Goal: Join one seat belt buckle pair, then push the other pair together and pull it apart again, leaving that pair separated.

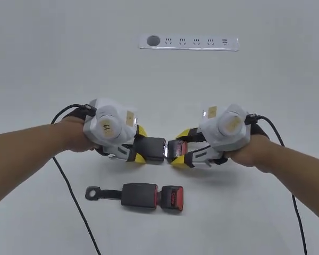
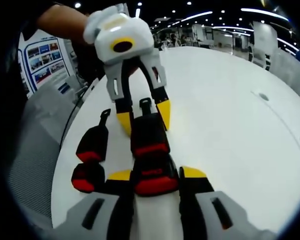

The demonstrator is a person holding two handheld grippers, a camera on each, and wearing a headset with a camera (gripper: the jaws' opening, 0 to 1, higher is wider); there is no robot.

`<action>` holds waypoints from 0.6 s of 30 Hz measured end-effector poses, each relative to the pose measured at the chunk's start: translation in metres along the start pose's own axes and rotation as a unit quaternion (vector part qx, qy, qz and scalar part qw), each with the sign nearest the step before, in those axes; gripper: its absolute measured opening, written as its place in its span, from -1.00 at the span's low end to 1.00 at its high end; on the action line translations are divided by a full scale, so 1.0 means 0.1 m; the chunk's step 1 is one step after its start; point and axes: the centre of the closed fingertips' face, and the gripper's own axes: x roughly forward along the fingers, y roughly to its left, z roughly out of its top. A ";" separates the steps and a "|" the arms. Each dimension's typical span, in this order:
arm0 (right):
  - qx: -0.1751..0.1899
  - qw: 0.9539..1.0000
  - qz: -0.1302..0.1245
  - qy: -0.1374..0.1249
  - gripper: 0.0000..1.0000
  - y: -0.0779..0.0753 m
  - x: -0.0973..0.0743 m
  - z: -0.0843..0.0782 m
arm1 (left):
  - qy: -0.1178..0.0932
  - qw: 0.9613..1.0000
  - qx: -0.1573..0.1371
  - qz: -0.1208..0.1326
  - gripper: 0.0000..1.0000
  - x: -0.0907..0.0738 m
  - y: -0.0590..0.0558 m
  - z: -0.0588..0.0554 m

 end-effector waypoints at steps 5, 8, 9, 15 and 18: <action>-0.007 1.000 -0.001 0.011 -0.32 -0.01 0.01 0.01 | 0.001 1.000 -0.002 -0.001 -0.35 0.00 0.00 0.00; -0.007 1.000 -0.002 0.013 -0.32 -0.02 0.01 0.01 | 0.001 1.000 -0.003 -0.001 -0.34 0.00 -0.01 0.01; -0.007 1.000 -0.002 0.012 -0.32 -0.02 0.01 0.02 | 0.001 1.000 -0.003 -0.001 -0.34 0.00 -0.01 0.01; -0.014 1.000 0.001 0.019 -0.31 -0.03 0.01 0.02 | 0.004 1.000 -0.002 -0.001 -0.33 0.00 -0.01 0.01; -0.018 1.000 0.000 0.023 -0.31 -0.03 0.02 0.01 | 0.010 1.000 0.000 -0.003 -0.33 0.00 -0.01 0.01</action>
